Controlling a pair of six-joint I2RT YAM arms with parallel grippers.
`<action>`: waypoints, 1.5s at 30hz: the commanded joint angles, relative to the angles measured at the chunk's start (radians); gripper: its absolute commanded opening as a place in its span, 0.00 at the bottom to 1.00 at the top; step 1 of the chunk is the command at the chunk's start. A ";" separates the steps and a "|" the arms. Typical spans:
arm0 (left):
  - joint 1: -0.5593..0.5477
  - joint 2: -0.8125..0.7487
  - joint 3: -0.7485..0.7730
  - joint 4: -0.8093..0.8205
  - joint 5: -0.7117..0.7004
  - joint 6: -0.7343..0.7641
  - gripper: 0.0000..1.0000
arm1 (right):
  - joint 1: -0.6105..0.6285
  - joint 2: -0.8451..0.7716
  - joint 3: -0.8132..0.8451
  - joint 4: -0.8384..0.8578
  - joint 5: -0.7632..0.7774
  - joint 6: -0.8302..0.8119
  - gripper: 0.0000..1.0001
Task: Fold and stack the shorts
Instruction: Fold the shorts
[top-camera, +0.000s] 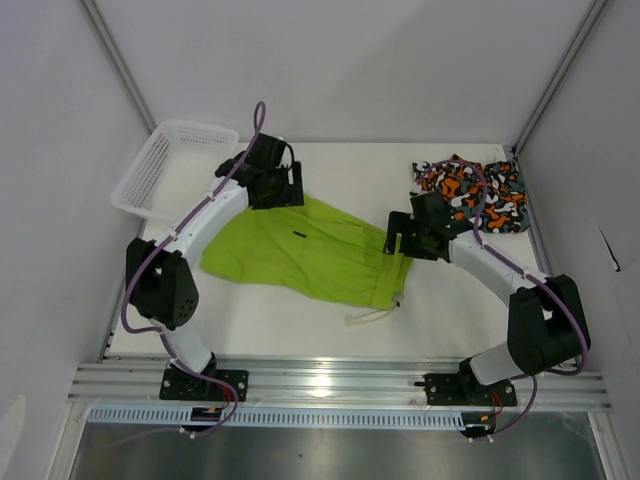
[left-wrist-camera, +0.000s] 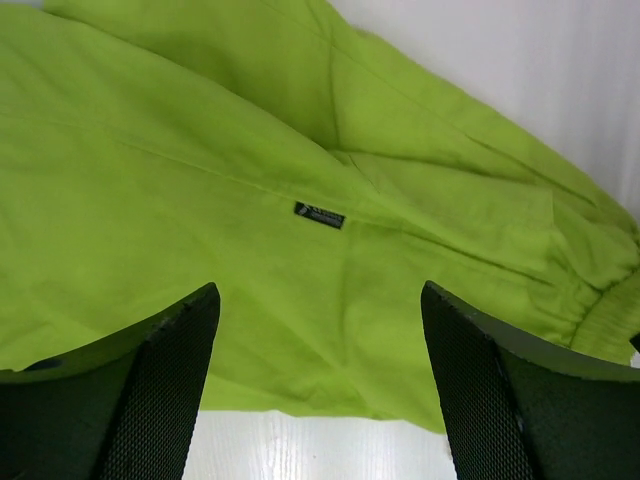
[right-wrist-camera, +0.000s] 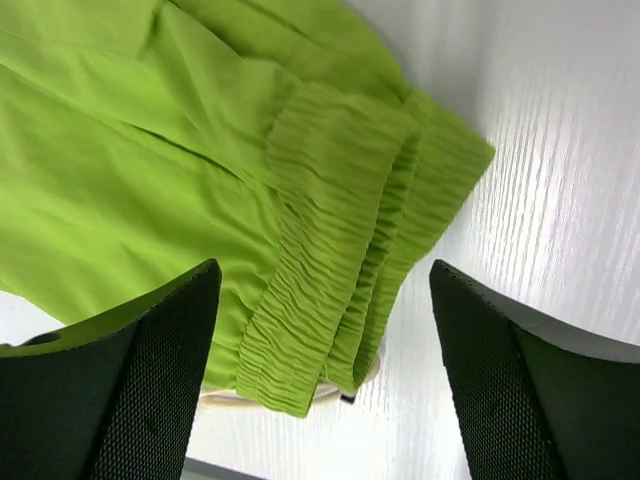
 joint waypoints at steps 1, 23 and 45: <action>0.093 0.036 0.089 -0.039 0.015 -0.001 0.83 | -0.033 -0.019 0.030 0.086 -0.081 -0.081 0.86; 0.425 0.104 0.047 0.046 0.190 -0.055 0.83 | -0.160 0.179 0.057 0.258 -0.343 -0.160 0.16; 0.425 0.331 0.109 0.114 0.221 -0.053 0.78 | -0.206 -0.203 -0.206 0.275 -0.307 -0.100 0.00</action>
